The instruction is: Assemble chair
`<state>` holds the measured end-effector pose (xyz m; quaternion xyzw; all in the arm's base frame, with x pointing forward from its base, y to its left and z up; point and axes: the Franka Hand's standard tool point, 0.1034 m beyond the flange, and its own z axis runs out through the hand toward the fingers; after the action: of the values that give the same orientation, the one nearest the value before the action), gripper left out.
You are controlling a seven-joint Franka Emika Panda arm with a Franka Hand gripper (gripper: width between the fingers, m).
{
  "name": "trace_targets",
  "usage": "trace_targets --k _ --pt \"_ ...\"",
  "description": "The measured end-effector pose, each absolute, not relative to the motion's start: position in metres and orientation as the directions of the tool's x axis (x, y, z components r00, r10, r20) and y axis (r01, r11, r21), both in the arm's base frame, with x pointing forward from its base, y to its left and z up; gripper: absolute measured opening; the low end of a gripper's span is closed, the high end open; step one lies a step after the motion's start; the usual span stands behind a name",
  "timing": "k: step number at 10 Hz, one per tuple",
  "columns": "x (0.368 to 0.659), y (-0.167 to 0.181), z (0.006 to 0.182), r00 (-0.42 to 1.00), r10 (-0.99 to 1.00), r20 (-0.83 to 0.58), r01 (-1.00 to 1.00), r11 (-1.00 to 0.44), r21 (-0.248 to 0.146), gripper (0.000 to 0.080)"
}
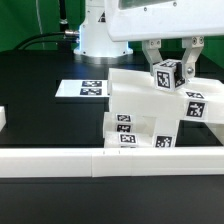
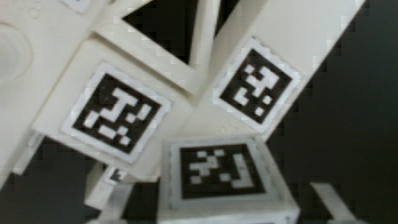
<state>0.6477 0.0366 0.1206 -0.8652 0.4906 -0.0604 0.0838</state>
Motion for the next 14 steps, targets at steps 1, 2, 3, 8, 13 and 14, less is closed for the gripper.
trace_targets --k 1,2,3,8,13,14 --pt "0.648 0.036 0.121 0.477 -0.879 0.009 -0.858 -0.469 -0.209 0.0284" --pt "0.647 0.029 0.120 0.384 -0.923 -0.035 -0.904 -0.367 -0.221 0.0284" --pt "0.646 0.023 0.120 0.290 -0.955 -0.066 -0.939 -0.270 -0.215 0.0284" --pt "0.646 0.025 0.119 0.016 -0.991 -0.133 -0.981 0.010 -0.195 0.0284" --pt "0.647 0.027 0.120 0.082 -0.989 -0.122 -0.978 -0.057 -0.202 0.0620" --pt "0.647 0.027 0.120 0.160 -0.982 -0.105 -0.968 -0.135 -0.212 0.0640"
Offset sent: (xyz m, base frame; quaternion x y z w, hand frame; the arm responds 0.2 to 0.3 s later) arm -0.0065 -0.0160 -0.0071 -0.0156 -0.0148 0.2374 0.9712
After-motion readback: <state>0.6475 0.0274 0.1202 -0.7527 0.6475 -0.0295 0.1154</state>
